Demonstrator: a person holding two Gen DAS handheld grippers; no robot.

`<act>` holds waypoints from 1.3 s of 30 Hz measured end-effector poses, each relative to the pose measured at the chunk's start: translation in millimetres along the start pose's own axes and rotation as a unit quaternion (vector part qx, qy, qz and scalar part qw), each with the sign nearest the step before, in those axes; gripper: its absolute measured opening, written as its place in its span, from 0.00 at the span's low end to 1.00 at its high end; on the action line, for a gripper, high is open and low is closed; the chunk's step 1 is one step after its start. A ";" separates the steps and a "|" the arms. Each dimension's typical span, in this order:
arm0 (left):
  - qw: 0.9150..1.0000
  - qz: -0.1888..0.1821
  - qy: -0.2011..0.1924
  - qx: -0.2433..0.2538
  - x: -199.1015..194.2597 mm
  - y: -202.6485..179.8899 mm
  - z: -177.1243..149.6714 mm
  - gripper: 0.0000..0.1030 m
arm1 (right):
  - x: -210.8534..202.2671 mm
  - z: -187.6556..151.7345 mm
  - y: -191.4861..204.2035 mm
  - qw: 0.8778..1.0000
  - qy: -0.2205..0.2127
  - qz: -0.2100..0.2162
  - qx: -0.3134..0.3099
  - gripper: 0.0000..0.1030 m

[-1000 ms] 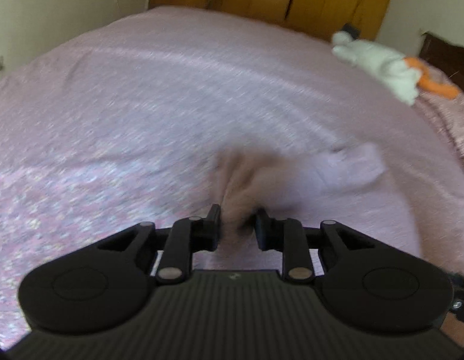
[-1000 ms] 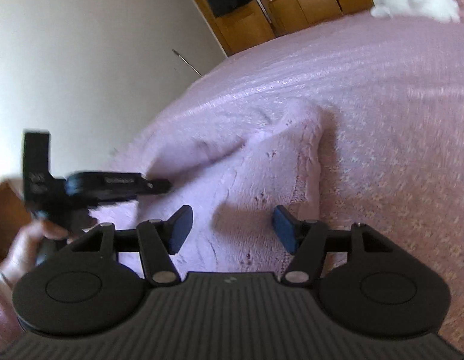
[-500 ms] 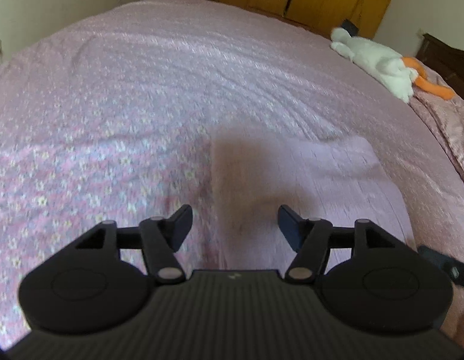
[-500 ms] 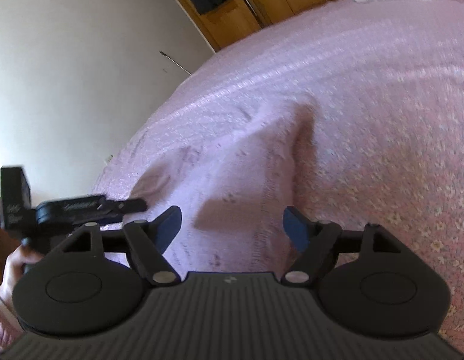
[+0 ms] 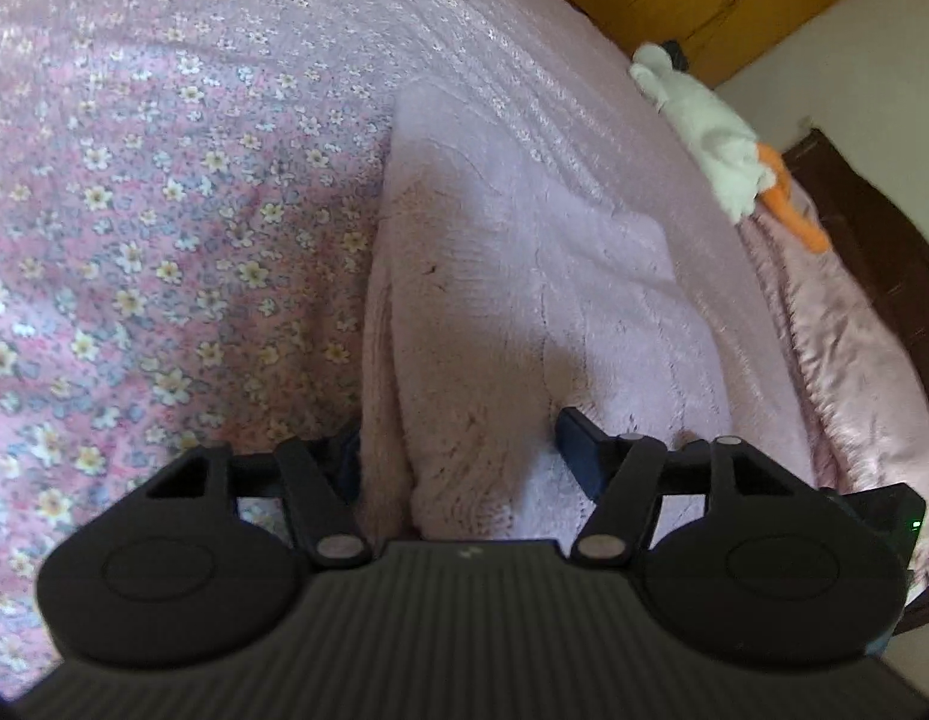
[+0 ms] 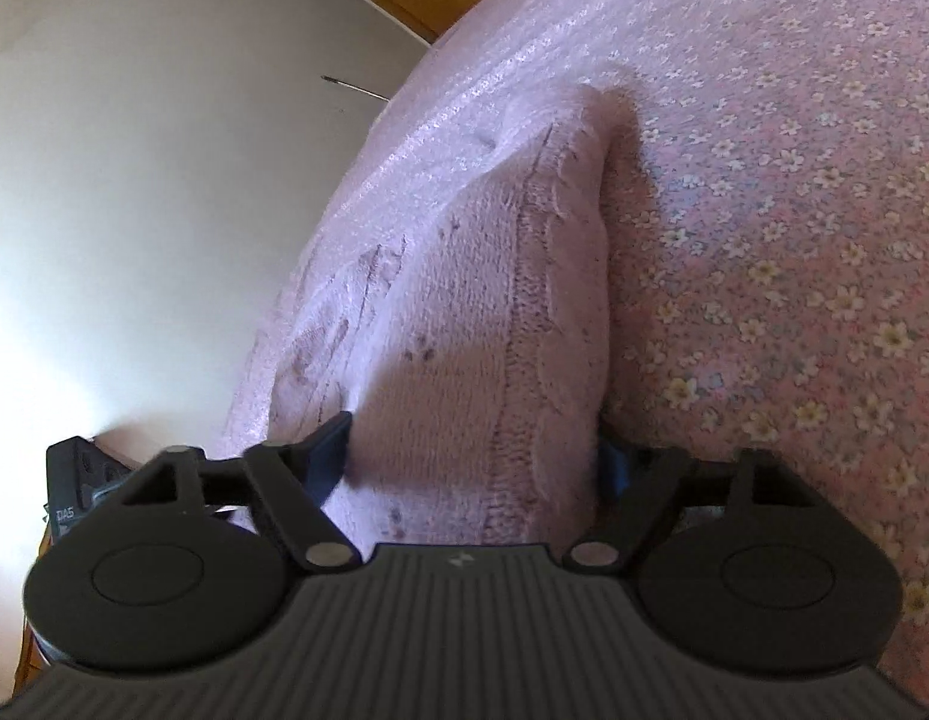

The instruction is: Fold small clothes

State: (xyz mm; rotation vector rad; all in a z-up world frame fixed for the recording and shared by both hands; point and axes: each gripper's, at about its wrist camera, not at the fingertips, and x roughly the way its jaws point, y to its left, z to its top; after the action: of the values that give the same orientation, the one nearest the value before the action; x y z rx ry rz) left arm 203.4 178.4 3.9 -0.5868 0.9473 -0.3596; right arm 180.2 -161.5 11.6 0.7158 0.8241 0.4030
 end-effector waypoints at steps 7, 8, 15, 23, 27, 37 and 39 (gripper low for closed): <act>1.000 -0.021 -0.009 -0.003 -19.3 -17.4 -7.0 0.38 | -43.6 8.6 25.2 1.000 -0.005 -0.009 -0.003 0.54; 1.000 -0.025 -0.007 -0.001 -21.5 -21.8 -9.3 0.38 | -52.5 8.7 28.3 1.000 -0.007 -0.013 -0.007 0.54; 0.998 -0.056 0.025 0.031 -32.4 -63.1 -52.1 0.38 | -134.0 -20.8 41.7 0.997 -0.024 -0.052 -0.041 0.54; 0.993 -0.058 0.058 0.081 -34.4 -97.2 -118.1 0.38 | -182.3 -73.5 13.7 0.994 -0.014 -0.095 -0.042 0.55; 0.990 0.007 0.060 0.128 -27.4 -107.2 -139.1 0.42 | -164.2 -100.8 7.1 0.987 0.000 -0.141 -0.075 0.57; 0.978 0.097 -0.006 0.184 -72.7 -120.1 -168.6 0.52 | -186.4 -127.3 30.6 0.974 -0.041 -0.191 -0.116 0.76; 0.977 0.107 -0.019 0.183 -84.1 -120.1 -174.7 0.56 | -197.5 -134.7 36.2 0.971 -0.049 -0.194 -0.129 0.82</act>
State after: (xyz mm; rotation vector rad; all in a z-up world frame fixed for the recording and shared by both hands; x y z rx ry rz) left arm 6.9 74.1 54.3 -0.1515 0.8698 -0.3174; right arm -50.0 -194.8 77.3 0.3185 0.7794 0.1160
